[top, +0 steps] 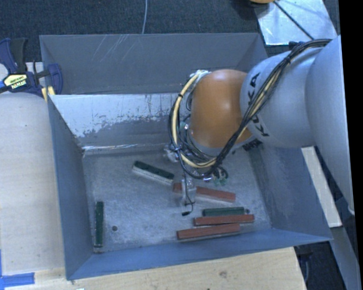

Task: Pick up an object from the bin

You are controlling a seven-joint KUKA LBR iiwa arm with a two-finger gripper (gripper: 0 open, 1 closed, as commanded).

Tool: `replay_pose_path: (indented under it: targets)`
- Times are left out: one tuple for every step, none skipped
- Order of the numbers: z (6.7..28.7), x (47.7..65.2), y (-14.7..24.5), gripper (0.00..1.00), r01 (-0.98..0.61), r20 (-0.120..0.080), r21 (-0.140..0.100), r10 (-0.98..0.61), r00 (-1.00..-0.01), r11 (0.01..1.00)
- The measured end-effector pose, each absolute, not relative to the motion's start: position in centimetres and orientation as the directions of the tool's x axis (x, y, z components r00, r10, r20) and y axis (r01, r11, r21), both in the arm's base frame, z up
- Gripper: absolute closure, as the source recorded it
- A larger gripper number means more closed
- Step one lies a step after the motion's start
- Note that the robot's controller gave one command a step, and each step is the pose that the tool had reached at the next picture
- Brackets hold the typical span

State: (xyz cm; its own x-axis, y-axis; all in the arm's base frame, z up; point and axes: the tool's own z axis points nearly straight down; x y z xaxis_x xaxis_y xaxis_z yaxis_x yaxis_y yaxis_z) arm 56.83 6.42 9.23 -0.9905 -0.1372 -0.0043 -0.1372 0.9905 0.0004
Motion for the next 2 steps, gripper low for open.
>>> replay_pose_path:
  targets:
    - [7.2, 61.08, 5.5, 1.0, -0.094, -0.005, 0.001, -0.094, -0.996, 0.996]
    - [7.2, 61.08, 5.5, 1.0, -0.094, -0.005, 0.001, -0.094, -0.996, 0.996]
